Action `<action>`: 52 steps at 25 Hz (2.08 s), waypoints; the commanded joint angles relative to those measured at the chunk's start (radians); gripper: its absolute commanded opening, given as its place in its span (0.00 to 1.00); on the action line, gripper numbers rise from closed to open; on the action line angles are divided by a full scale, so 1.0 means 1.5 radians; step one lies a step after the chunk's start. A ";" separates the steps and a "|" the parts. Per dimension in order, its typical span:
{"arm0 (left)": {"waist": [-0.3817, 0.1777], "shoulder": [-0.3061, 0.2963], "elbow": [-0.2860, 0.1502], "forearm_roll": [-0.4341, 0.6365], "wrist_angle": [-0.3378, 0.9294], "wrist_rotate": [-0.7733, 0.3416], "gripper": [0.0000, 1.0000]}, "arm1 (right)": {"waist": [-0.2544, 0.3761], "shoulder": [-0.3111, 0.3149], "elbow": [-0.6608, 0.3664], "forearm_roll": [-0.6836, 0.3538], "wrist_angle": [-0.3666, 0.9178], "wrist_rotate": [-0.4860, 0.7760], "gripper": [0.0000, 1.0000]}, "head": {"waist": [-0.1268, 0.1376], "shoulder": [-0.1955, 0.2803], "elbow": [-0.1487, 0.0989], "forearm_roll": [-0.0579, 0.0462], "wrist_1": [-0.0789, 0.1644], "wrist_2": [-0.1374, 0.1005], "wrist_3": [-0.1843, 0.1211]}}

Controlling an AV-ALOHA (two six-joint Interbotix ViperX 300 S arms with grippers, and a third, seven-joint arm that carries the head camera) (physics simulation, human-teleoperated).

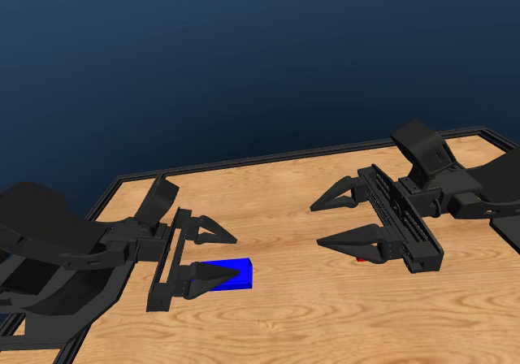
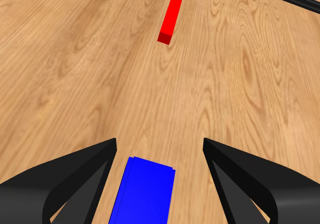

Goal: Insert peg into socket

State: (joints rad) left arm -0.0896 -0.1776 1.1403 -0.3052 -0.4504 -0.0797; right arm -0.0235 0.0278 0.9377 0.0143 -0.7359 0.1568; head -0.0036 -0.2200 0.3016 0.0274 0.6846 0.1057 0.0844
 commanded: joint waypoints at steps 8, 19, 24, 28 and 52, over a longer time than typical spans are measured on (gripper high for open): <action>0.017 0.098 -0.016 0.034 0.123 -0.062 1.00 | 0.019 -0.045 0.034 0.018 -0.037 -0.008 1.00 | -0.016 0.030 -0.034 -0.001 0.001 0.010 -0.007; -0.007 0.127 -0.029 0.041 0.098 -0.078 0.00 | 0.049 -0.062 0.177 0.101 0.055 0.024 1.00 | -0.022 0.011 -0.023 -0.013 -0.003 -0.024 -0.062; -0.028 0.078 -0.069 0.054 0.118 -0.049 0.00 | 0.046 -0.043 0.230 0.129 0.053 0.040 1.00 | -0.043 -0.006 -0.013 -0.026 -0.006 -0.058 -0.099; -0.034 0.061 -0.097 0.066 0.149 -0.038 0.00 | 0.051 -0.013 0.243 0.138 0.043 0.056 1.00 | -0.058 -0.013 -0.010 -0.035 -0.011 -0.078 -0.120; -0.063 -0.023 -0.111 0.061 0.164 -0.025 0.00 | 0.103 -0.063 -0.074 0.148 0.344 -0.157 0.00 | 0.022 -0.125 0.059 -0.016 0.020 -0.072 -0.099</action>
State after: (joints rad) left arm -0.1826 -0.1833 0.9962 -0.2112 -0.1844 -0.1258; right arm 0.1272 -0.0640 0.8892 0.2600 -0.3138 -0.0742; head -0.0002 -0.3890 0.3948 -0.0015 0.7128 -0.0080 -0.0640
